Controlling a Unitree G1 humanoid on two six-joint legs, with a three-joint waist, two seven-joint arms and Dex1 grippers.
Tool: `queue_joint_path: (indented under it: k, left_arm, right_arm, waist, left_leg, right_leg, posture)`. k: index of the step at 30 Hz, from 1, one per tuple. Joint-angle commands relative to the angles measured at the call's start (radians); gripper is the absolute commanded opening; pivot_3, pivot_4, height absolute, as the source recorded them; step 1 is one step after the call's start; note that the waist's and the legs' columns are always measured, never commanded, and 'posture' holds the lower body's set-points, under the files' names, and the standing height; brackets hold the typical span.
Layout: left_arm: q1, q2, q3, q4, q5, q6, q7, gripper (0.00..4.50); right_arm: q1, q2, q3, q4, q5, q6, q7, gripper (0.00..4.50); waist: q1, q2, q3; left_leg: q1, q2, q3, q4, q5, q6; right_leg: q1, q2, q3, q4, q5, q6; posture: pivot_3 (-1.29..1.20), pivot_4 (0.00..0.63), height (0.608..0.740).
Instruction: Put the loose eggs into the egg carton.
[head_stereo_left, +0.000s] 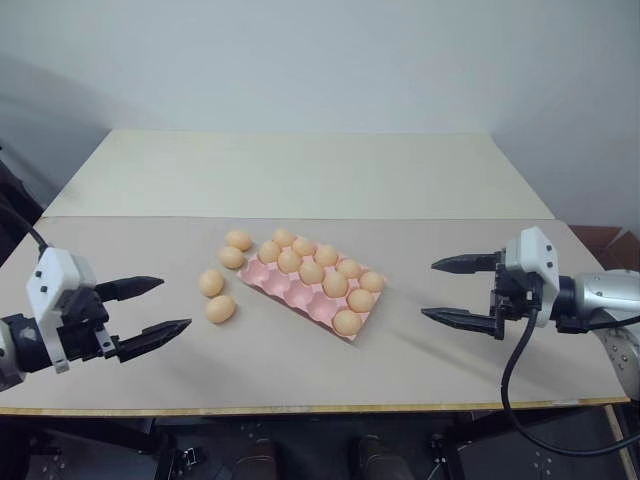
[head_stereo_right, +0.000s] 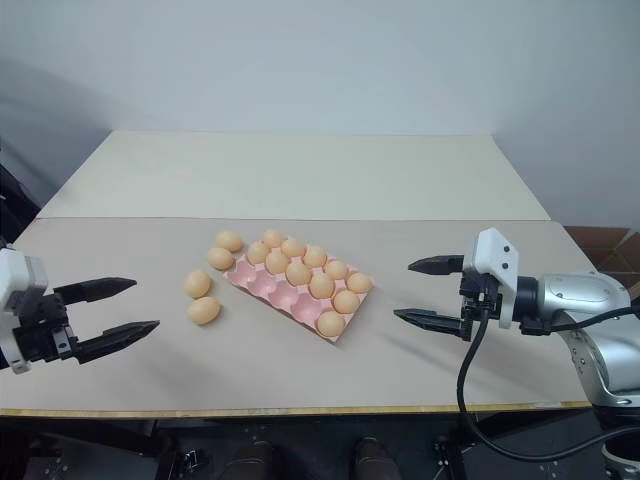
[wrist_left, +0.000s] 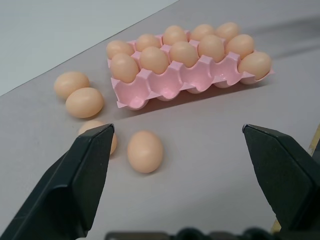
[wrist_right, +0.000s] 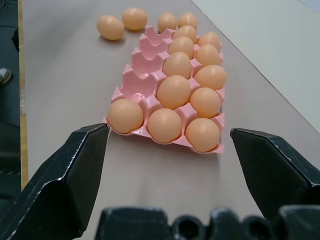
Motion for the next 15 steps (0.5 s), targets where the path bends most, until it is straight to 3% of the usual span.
queue_joint_path:
  k: [1,15]
  left_arm:
    - [-0.015,0.006,0.037,-0.010,-0.030,0.000,-0.005,4.48]
    - [-0.011,0.030,0.008,-0.009,-0.010,-0.009,-0.031,4.48]
  right_arm:
    - [-0.008,-0.004,-0.028,-0.013,0.004,-0.024,0.008,4.50]
    - [-0.031,-0.012,-0.022,0.004,0.003,-0.023,0.031,4.50]
  waist:
    - [0.000,0.000,0.000]
    - [0.000,0.000,0.000]
  left_leg:
    - [0.000,0.000,0.000,0.000,0.000,0.000]
    - [0.000,0.000,0.000,0.000,0.000,0.000]
  right_leg:
    - [0.000,0.000,0.000,0.000,0.000,0.000]
    - [0.000,0.000,0.000,0.000,0.000,0.000]
  posture:
    - [0.00,0.150,0.740]
    - [0.00,0.150,0.740]
